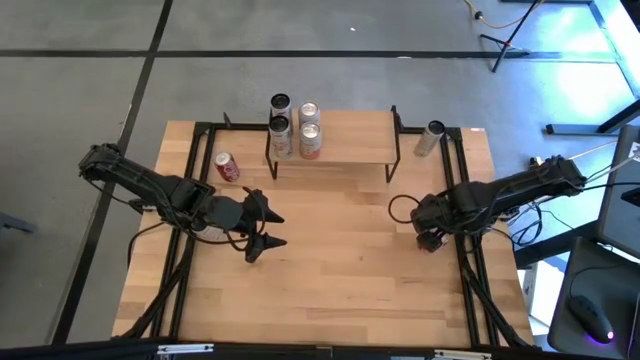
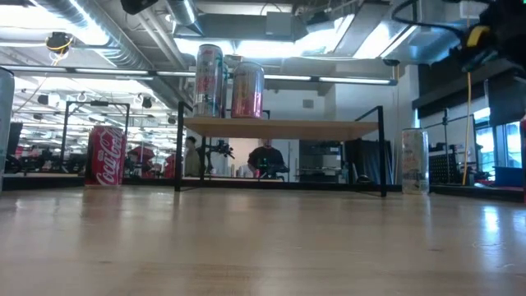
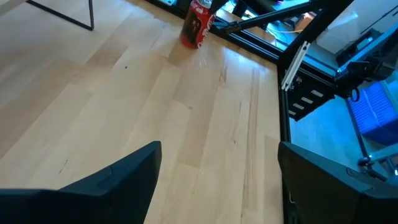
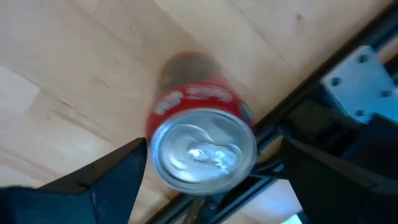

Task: Place canned beverage on shelf
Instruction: Put the bottom red soda can on the shelf

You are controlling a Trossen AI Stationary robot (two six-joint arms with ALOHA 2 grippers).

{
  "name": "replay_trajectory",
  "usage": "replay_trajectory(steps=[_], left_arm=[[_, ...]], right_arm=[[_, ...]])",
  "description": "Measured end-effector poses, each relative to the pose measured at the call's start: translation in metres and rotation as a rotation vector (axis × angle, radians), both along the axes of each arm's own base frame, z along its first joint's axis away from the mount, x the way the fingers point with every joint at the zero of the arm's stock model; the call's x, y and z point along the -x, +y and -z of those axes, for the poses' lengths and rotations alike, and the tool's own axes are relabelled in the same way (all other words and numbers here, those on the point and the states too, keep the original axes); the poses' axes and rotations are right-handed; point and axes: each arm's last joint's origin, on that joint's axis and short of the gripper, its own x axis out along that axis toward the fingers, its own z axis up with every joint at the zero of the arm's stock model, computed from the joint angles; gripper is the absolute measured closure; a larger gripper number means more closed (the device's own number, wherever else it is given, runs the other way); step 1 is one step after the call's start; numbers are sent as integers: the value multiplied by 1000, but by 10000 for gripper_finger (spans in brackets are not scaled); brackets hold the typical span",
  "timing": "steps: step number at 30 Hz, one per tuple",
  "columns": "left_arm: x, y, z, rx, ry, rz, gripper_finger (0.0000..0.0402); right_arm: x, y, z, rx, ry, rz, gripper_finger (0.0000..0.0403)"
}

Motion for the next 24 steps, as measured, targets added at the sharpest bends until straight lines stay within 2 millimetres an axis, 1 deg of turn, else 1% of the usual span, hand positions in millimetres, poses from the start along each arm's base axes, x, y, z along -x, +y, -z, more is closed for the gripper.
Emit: replay_trajectory(steps=[3, 7, 13, 16, 20, 22, 24], left_arm=[[0, 0, 0, 0, 0, 1, 83], [0, 0, 0, 2, 1, 5, 83], [0, 0, 0, 2, 2, 5, 83], [0, 0, 0, 2, 3, 5, 83], [0, 0, 0, 2, 2, 5, 83], [0, 0, 0, 2, 2, 5, 83], [0, 0, 0, 2, 2, 5, 83]], right_arm=[[-2, 1, 11, -26, -18, 4, 45], [-6, 2, 20, -40, -65, 1, 45], [-1, 2, 32, -55, -8, 20, 46], [-1, 2, 32, -57, -6, 21, 66], [-1, 2, 31, -59, -8, 21, 127], [-3, 2, 27, -54, -20, 19, 131], [-7, 3, 17, -50, -66, 14, 131]])
